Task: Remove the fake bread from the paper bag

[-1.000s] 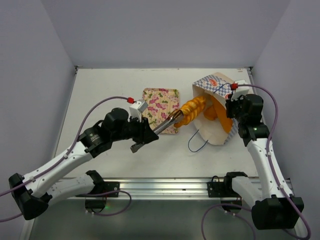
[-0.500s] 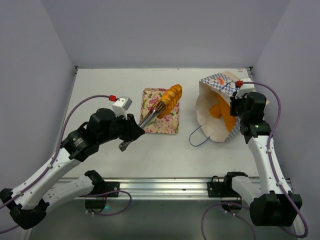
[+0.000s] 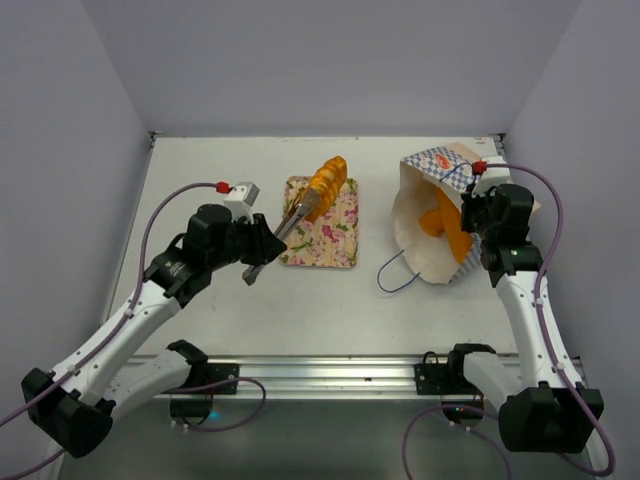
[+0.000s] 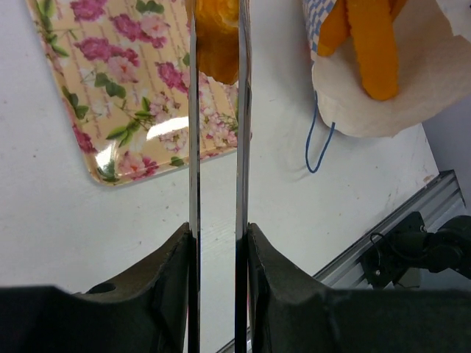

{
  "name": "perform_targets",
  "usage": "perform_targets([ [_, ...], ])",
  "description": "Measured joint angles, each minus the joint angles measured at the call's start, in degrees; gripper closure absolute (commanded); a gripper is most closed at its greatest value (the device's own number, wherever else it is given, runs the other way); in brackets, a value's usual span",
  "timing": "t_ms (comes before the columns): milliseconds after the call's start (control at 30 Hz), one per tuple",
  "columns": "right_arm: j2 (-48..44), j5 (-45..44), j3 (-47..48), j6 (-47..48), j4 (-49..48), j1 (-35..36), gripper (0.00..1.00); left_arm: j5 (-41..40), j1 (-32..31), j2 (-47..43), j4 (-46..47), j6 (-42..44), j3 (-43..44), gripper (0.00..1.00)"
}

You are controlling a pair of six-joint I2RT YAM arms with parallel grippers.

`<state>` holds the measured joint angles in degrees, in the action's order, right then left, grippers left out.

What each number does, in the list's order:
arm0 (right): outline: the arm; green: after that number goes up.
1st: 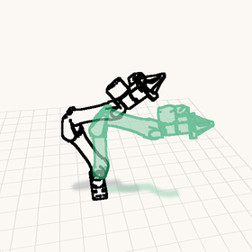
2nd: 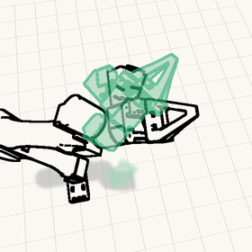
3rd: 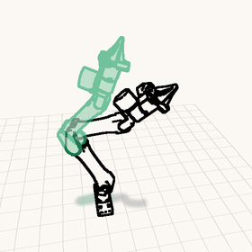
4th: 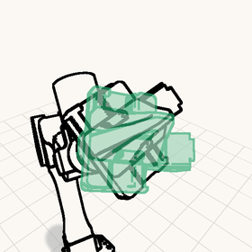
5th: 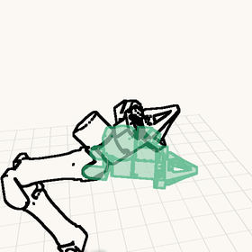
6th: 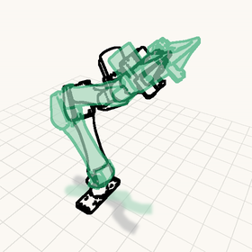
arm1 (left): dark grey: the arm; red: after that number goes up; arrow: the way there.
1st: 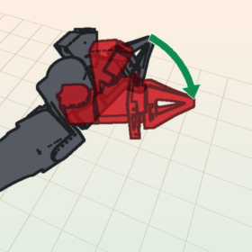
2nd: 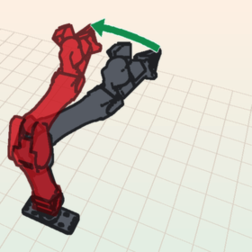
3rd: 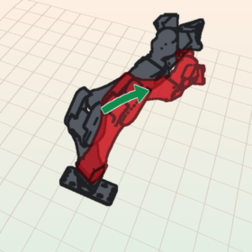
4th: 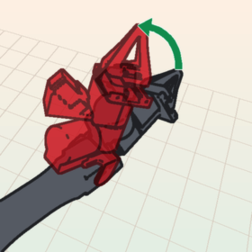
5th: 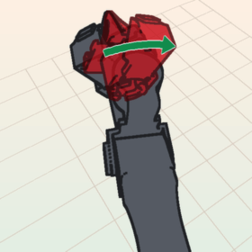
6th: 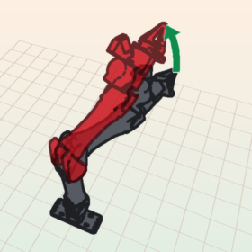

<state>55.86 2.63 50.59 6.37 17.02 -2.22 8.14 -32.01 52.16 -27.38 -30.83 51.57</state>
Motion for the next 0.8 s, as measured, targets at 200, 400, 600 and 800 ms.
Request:
perform_targets([
  [200, 0.0, 0.46, -0.02, 0.0, 0.0, -0.11, 1.0, 7.85, 5.53, 6.4, 12.17, -2.47, -9.16, 1.0],
  [400, 0.0, 1.38, -0.07, 0.0, 0.0, -0.13, 1.0, 12.63, 8.44, 8.55, 23.1, -7.54, -15.61, 1.0],
  [600, 0.0, 1.64, -0.11, 0.0, 0.0, -0.2, 1.0, 13.46, 8.81, 6.75, 33.33, -15.5, -23.47, 1.0],
  [800, 0.0, 2.21, -0.15, -0.11, 0.0, -0.44, 1.0, 12.09, 8.81, 3.08, 40.28, -25.31, -32.46, 1.0],
])
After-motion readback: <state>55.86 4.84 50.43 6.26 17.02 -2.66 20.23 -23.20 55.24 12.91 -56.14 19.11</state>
